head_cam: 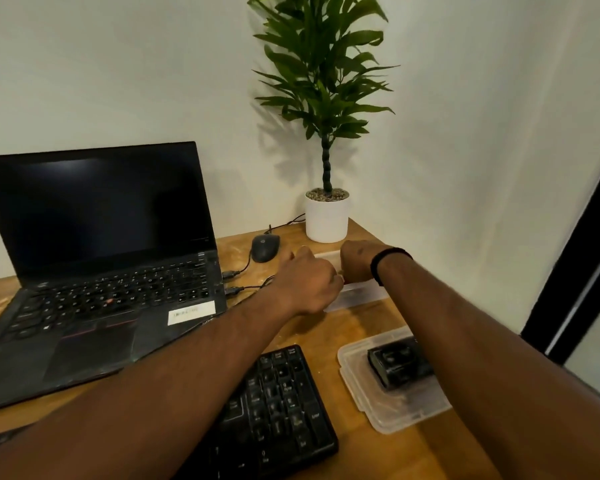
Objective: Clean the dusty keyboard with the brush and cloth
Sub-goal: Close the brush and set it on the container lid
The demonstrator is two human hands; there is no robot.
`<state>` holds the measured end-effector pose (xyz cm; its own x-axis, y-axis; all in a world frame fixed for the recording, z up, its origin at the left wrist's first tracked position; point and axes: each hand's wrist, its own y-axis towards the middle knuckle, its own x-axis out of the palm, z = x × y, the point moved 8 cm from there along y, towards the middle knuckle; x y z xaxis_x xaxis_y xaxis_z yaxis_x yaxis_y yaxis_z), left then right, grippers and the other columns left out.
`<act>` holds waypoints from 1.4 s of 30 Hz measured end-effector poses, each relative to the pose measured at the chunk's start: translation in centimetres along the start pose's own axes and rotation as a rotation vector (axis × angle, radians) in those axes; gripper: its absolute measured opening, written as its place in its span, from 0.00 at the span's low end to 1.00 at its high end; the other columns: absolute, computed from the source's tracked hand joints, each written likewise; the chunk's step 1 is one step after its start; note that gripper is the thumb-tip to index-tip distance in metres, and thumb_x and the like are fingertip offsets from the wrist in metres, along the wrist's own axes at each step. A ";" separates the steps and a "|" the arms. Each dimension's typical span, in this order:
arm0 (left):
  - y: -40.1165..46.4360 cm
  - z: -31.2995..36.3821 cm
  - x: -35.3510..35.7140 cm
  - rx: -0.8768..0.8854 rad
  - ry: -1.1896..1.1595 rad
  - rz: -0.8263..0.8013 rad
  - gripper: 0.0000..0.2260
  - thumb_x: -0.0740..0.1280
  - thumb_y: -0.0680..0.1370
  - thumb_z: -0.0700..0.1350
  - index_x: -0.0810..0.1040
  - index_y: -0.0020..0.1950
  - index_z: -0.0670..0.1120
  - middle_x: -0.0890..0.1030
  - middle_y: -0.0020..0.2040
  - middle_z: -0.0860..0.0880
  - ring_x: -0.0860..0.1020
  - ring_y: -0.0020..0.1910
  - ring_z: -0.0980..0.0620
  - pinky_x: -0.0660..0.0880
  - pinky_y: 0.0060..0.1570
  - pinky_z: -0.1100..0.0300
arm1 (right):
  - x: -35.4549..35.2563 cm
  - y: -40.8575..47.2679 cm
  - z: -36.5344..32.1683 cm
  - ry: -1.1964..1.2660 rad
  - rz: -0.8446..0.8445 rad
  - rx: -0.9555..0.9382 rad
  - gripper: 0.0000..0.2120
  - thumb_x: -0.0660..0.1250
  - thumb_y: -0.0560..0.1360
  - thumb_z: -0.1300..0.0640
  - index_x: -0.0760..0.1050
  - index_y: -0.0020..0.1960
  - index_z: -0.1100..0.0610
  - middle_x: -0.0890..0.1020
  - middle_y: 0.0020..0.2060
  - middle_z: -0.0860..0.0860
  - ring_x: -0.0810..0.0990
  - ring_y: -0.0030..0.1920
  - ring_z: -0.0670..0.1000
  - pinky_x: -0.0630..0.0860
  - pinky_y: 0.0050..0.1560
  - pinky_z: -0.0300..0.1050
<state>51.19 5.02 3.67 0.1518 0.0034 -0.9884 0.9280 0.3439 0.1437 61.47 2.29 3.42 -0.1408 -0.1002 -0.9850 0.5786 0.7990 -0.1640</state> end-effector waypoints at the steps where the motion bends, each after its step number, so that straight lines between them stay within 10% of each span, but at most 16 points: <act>1: -0.1 0.1 -0.4 0.000 0.003 -0.001 0.19 0.54 0.84 0.52 0.73 0.35 0.50 0.76 0.42 0.48 0.67 0.54 0.48 0.55 0.51 0.49 | -0.6 0.0 0.0 -0.007 0.032 0.001 0.14 0.71 0.76 0.54 0.75 0.58 0.58 0.79 0.51 0.56 0.75 0.48 0.54 0.75 0.50 0.46; 5: -1.5 0.1 -4.7 0.003 -0.014 0.251 0.11 0.62 0.79 0.48 0.84 0.52 0.51 0.80 0.53 0.50 0.72 0.60 0.47 0.62 0.58 0.48 | -4.2 -1.9 -0.2 0.169 0.219 -0.022 0.08 0.72 0.71 0.60 0.73 0.38 0.59 0.81 0.41 0.55 0.79 0.43 0.55 0.74 0.37 0.44; 11: -6.9 -4.5 -11.9 -0.105 -0.605 0.542 0.13 0.71 0.77 0.48 0.79 0.61 0.51 0.79 0.60 0.51 0.77 0.59 0.52 0.75 0.61 0.49 | -8.4 -9.2 -4.6 0.802 0.380 -0.296 0.06 0.75 0.71 0.61 0.80 0.45 0.61 0.84 0.41 0.58 0.83 0.41 0.56 0.82 0.40 0.51; 19: -20.2 -9.0 -15.2 -0.150 -1.027 0.572 0.07 0.72 0.79 0.49 0.86 0.50 0.46 0.82 0.35 0.52 0.76 0.31 0.55 0.71 0.31 0.61 | -9.7 -18.1 -15.0 1.212 0.264 -0.536 0.15 0.79 0.67 0.66 0.81 0.53 0.62 0.84 0.48 0.64 0.84 0.46 0.58 0.82 0.48 0.54; 28: -38.8 -16.1 -10.7 -0.585 -1.372 1.015 0.07 0.75 0.77 0.45 0.85 0.51 0.43 0.87 0.42 0.45 0.85 0.39 0.50 0.82 0.41 0.51 | -0.1 -24.0 -32.0 1.804 -0.038 -0.363 0.09 0.72 0.75 0.61 0.82 0.54 0.63 0.86 0.47 0.58 0.85 0.47 0.55 0.82 0.49 0.50; 34: -46.9 -21.1 -8.4 -0.719 -0.938 0.962 0.10 0.75 0.76 0.52 0.86 0.54 0.51 0.87 0.44 0.56 0.84 0.45 0.60 0.82 0.49 0.52 | 4.0 -24.0 -40.2 1.520 0.060 -0.344 0.02 0.71 0.77 0.58 0.82 0.49 0.55 0.87 0.44 0.52 0.85 0.46 0.51 0.83 0.46 0.45; 42: -49.2 -25.7 -4.3 -0.646 -0.705 0.311 0.64 0.81 0.59 0.65 0.43 0.82 0.58 0.67 0.76 0.59 0.59 0.77 0.52 0.60 0.75 0.48 | 2.2 -22.7 -45.0 0.596 0.271 -0.711 0.06 0.71 0.75 0.55 0.79 0.39 0.53 0.82 0.35 0.50 0.80 0.37 0.49 0.74 0.37 0.45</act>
<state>-3.89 12.21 -0.41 0.7168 -0.3053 -0.6269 0.4822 0.8665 0.1293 11.91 10.57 7.47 -0.5721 0.3010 -0.7630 0.0571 0.9426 0.3291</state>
